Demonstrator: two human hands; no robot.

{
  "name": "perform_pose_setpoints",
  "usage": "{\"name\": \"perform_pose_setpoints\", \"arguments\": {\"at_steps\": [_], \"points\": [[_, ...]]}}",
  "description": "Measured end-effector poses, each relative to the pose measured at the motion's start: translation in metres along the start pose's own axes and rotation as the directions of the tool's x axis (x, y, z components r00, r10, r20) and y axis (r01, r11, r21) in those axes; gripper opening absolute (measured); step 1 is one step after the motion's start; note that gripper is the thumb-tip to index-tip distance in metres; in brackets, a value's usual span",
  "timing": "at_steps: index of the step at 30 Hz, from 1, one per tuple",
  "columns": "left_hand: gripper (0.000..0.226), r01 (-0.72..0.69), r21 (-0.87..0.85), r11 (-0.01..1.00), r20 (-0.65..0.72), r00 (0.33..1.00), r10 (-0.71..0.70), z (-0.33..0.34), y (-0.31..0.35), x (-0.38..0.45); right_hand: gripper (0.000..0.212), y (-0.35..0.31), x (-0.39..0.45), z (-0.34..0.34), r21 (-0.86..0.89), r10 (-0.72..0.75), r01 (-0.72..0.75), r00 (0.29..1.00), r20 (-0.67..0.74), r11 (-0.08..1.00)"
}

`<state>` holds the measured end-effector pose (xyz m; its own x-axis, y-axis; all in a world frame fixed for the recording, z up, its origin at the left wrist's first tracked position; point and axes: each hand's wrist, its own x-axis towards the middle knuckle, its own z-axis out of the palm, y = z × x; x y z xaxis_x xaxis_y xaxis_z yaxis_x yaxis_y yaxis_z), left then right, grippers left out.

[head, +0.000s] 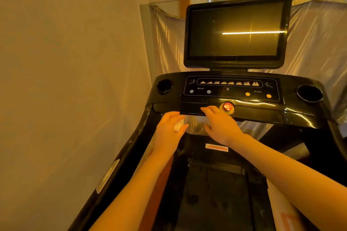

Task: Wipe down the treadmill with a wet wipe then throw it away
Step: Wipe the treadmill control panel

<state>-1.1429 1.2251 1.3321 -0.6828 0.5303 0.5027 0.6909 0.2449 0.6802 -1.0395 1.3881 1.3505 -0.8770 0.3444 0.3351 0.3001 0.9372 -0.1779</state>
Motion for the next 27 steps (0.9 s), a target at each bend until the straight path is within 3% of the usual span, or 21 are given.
{"name": "perform_pose_setpoints", "arguments": {"at_steps": [11, 27], "points": [[0.033, -0.057, 0.106, 0.993, 0.074, 0.996, 0.049, 0.037, -0.037, 0.145, 0.059, 0.056, 0.128, 0.025, 0.098, 0.104, -0.101, 0.994, -0.028, 0.99], [0.034, -0.051, 0.123, 0.991, 0.153, 0.988, 0.032, 0.114, -0.082, 0.283, 0.059, 0.105, 0.228, 0.074, 0.02, 0.19, -0.189, 0.977, -0.092, 0.982]]}}
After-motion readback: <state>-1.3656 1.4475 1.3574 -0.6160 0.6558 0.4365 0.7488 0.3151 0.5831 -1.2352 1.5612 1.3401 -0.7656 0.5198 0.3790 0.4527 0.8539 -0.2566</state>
